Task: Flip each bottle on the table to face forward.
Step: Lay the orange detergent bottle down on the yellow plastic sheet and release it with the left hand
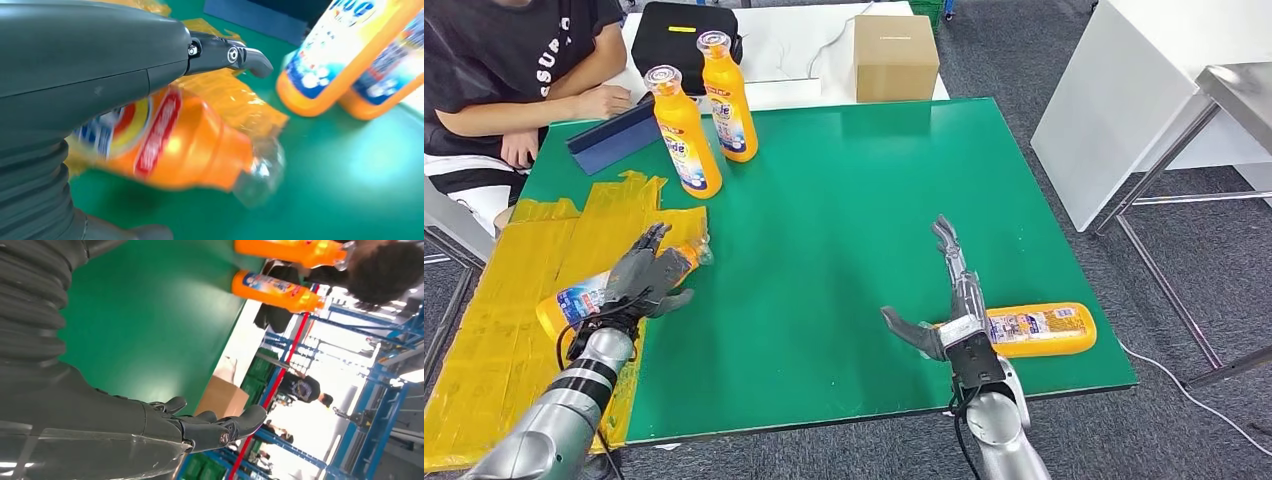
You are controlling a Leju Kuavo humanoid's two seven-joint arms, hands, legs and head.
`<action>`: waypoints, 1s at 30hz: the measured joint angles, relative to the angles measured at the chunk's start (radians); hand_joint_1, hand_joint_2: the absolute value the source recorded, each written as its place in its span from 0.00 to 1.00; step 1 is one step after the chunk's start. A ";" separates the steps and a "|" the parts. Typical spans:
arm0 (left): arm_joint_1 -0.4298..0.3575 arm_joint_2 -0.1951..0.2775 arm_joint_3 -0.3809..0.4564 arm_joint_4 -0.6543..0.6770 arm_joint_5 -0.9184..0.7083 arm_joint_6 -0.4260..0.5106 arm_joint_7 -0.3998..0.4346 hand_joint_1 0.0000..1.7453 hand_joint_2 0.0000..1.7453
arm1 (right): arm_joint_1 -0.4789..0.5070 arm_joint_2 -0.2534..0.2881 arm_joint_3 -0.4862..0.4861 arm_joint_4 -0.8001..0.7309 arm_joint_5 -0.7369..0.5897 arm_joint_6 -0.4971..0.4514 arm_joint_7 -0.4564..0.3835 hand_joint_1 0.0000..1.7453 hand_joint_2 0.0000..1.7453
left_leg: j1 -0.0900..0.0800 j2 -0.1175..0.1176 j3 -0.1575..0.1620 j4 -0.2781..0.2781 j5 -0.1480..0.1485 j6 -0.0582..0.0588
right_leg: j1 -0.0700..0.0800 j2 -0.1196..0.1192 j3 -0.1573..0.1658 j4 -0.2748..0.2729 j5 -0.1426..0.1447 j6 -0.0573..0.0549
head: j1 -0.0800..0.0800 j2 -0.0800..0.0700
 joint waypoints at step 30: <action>0.153 -0.049 -0.025 -0.271 -0.194 0.348 -0.040 0.00 1.00 | -0.002 -0.146 0.107 0.008 0.464 -0.134 0.113 0.00 1.00 | 0.000 -0.001 -0.004 0.000 0.000 0.000 | 0.000 0.000 -0.003 0.000 0.000 0.000 | 0.000 0.000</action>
